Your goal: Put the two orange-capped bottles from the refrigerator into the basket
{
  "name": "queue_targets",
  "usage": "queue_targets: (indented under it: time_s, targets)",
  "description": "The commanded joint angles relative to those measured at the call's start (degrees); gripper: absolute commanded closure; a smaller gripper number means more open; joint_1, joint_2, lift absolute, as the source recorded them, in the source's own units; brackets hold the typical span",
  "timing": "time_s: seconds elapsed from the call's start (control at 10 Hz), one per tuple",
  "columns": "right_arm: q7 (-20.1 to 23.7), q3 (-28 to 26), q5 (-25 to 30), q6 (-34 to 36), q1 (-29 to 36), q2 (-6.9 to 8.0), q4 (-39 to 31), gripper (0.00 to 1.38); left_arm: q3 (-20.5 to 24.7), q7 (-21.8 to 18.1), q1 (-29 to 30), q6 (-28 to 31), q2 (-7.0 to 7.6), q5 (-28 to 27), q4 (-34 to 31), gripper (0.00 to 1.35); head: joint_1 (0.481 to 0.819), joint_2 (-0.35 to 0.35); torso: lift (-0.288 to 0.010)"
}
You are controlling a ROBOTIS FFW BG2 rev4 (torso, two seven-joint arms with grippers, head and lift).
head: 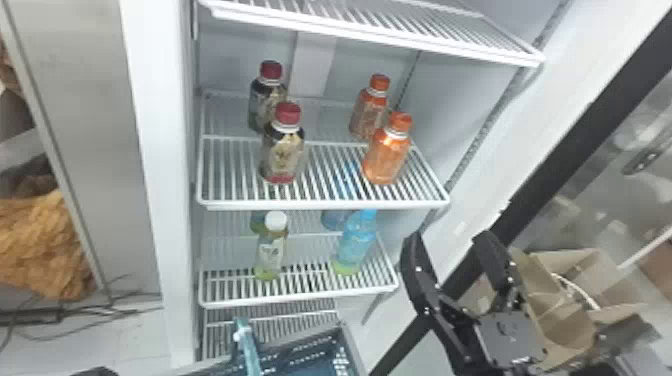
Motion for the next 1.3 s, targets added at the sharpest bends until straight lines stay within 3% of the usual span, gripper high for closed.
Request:
queue_targets:
  time_s: [0.0,0.8,1.2]
  targets:
    - [0.00,0.00,0.00,-0.06,0.00,0.00,0.06,0.13,-0.07,0.00,0.00,0.00,0.01,0.00,0.00,1.21,0.695,-0.350,-0.040]
    - [-0.53,-0.69,-0.69,1.63,-3.09,0.00,1.89,0.13,-0.52,0.00,-0.56,0.00,0.19,0.00,0.00,1.21,0.695,-0.350,-0.040]
    - [-0.61,-1.83,0.34,3.74,-14.34,-1.49,11.17,0.12,-0.41,0.00,-0.56,0.00,0.19,0.00,0.00,1.21,0.695,-0.350,-0.040]
